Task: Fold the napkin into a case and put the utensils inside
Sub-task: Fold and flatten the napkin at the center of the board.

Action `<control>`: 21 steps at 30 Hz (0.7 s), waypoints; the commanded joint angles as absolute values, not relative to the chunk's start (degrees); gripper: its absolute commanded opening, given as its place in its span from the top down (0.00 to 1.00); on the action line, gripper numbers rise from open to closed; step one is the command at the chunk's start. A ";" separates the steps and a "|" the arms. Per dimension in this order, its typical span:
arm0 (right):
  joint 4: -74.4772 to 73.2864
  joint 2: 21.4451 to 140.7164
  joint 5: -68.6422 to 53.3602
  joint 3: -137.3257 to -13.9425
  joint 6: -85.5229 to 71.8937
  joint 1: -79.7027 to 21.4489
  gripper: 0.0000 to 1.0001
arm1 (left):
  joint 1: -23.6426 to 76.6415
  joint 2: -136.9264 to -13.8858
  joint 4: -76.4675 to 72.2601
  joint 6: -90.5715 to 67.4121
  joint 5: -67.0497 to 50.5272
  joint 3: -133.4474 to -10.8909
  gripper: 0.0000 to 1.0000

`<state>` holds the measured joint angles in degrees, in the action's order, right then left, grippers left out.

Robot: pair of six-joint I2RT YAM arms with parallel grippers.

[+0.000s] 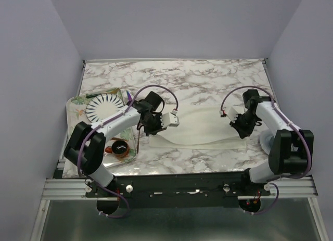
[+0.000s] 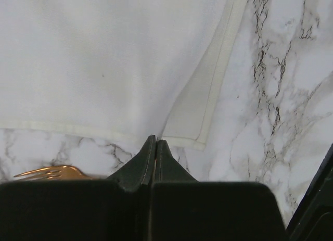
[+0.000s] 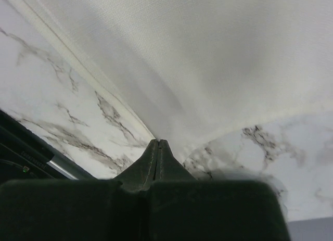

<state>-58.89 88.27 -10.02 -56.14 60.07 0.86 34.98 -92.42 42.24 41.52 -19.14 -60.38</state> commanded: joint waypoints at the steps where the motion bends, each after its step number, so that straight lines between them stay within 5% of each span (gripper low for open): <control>1: -66.88 80.53 -12.92 -59.68 61.08 1.14 0.99 | 35.16 -84.83 47.98 41.57 -20.48 -64.86 1.00; 10: -67.07 76.20 -11.87 -52.92 63.02 1.14 0.99 | 35.16 -80.33 50.27 42.71 -22.50 -60.74 1.00; 21: -56.78 86.04 -10.02 -51.94 61.26 1.14 0.99 | 35.51 -88.32 41.67 42.28 -19.87 -54.41 1.00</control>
<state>-61.17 83.57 -11.44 -51.46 61.47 0.86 35.27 -85.56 45.06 42.04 -20.32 -55.59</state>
